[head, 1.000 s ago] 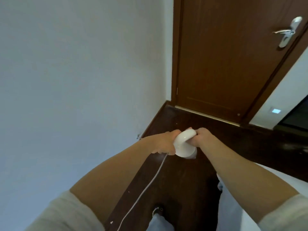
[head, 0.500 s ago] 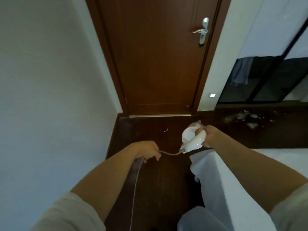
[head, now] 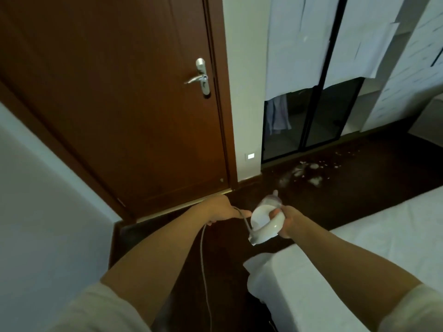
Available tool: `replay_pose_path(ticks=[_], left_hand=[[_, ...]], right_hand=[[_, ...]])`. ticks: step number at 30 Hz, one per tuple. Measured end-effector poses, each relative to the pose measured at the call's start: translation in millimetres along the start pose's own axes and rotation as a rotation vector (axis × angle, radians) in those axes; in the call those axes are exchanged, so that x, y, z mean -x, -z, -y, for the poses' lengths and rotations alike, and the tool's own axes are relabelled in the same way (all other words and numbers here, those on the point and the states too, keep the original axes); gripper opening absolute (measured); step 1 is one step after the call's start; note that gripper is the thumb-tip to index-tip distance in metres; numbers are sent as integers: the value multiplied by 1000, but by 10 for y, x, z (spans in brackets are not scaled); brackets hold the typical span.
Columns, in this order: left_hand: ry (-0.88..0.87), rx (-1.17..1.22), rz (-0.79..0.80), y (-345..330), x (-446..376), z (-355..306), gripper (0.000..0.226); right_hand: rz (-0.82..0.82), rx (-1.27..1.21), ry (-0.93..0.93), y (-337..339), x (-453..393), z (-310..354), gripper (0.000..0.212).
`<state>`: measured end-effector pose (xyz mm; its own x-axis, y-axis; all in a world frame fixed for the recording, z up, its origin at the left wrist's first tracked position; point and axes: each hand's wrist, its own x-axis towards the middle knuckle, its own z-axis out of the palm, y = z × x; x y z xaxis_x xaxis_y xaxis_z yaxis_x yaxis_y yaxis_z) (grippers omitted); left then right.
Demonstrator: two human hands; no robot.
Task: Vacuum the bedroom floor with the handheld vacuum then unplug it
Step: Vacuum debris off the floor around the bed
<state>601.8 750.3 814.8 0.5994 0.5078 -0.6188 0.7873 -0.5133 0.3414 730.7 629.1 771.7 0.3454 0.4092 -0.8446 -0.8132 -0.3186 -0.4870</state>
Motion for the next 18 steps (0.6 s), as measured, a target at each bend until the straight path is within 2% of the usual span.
replay_pose_path(ticks=[2, 5, 10, 12, 16, 18], left_hand=[[-72, -42, -28, 132, -191, -221, 62], [-159, -171, 45, 313, -386, -500, 53], [-286, -290, 75, 467, -954, -810, 34], [-314, -324, 82, 505, -1132, -845, 42], [-222, -294, 129, 712, -1639, -861, 73], [-242, -242, 152, 885, -1950, -867, 75]], right_hand=[[-30, -138, 5, 108, -120, 226, 40], [-77, -330, -36, 240, -259, 543, 40], [-224, -288, -52, 385, -508, 921, 34], [-264, -274, -42, 394, -564, 943, 35], [-358, -287, -20, 296, -802, 1129, 36], [-380, -334, -32, 215, -997, 1300, 38]])
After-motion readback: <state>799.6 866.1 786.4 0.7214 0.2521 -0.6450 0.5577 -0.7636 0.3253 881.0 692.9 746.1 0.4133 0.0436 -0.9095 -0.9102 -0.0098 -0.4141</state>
